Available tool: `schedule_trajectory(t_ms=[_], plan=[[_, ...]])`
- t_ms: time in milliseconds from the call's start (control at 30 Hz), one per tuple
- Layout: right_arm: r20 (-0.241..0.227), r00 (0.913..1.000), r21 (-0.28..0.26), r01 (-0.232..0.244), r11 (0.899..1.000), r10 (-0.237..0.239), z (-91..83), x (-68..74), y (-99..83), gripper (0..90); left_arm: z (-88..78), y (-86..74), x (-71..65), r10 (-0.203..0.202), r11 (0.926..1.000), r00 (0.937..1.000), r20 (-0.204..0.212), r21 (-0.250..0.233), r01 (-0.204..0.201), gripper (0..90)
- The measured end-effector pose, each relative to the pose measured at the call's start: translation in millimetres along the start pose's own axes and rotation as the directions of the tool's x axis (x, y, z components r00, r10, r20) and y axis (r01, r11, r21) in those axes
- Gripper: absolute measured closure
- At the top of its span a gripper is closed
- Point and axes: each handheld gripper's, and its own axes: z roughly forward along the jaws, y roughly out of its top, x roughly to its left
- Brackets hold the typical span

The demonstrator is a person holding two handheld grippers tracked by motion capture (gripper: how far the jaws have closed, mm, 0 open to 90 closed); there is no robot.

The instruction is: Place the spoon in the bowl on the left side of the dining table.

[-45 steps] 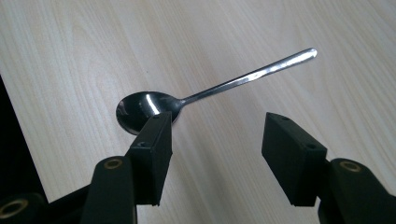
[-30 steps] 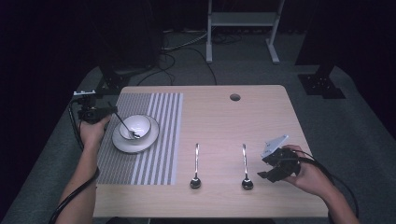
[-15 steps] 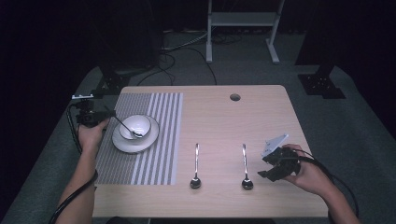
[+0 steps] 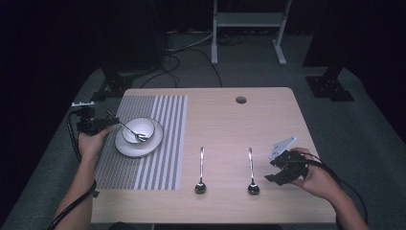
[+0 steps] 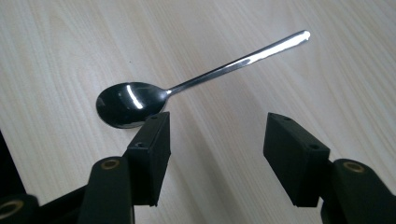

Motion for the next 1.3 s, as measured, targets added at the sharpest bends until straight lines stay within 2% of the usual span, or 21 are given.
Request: schedule_trajectory(t_ms=[67,200,533,667,733,967,1033,1133,1200,1300], plan=[[-0.003,0.9999,-0.004,-0.014,1.000,0.014,0.5,-2.4,-1.2,40.0,-1.2,-2.5,1.1,-0.008,1.0000,1.0000,0.002,-0.004,0.008,58.5],[0.003,0.9996,-0.013,-0.027,1.000,0.027,-0.2,-3.4,-3.1,39.9,-8.1,-6.9,2.2,-0.013,0.9997,0.9996,0.025,-0.023,0.013,56.1],[0.016,0.9983,-0.027,-0.056,0.998,0.057,-1.9,-8.7,-7.1,37.5,-17.2,-18.1,-9.4,0.042,0.9986,0.9985,0.037,-0.033,-0.041,53.2],[0.019,0.9976,-0.035,-0.066,0.997,0.067,-3.1,-10.8,-10.8,36.9,-19.1,-27.0,-16.2,0.076,0.9964,0.9963,0.041,-0.042,-0.074,51.2],[0.019,0.9973,-0.041,-0.070,0.997,0.071,-4.2,-12.1,-12.8,36.8,-19.8,-30.3,-19.1,0.077,0.9960,0.9958,0.049,-0.050,-0.075,50.5],[0.025,0.9963,-0.049,-0.081,0.996,0.082,-6.7,-13.5,-14.9,36.3,-21.2,-36.6,-30.1,0.118,0.9920,0.9907,0.066,-0.053,-0.115,46.5],[0.028,0.9959,-0.049,-0.084,0.995,0.086,-7.5,-13.9,-15.5,36.0,-23.4,-38.4,-30.9,0.110,0.9921,0.9910,0.076,-0.069,-0.105,44.5],[0.031,0.9954,-0.049,-0.090,0.995,0.091,-8.1,-15.1,-16.5,36.0,-24.0,-41.3,-34.1,0.125,0.9905,0.9890,0.080,-0.069,-0.119,43.5],[0.033,0.9953,-0.050,-0.090,0.995,0.091,-8.7,-15.3,-16.6,35.9,-24.3,-42.7,-37.1,0.133,0.9897,0.9872,0.088,-0.063,-0.128,42.0],[0.034,0.9952,-0.048,-0.090,0.995,0.091,-9.3,-14.6,-16.4,35.6,-23.6,-44.3,-44.2,0.168,0.9850,0.9813,0.095,-0.057,-0.163,41.9]])
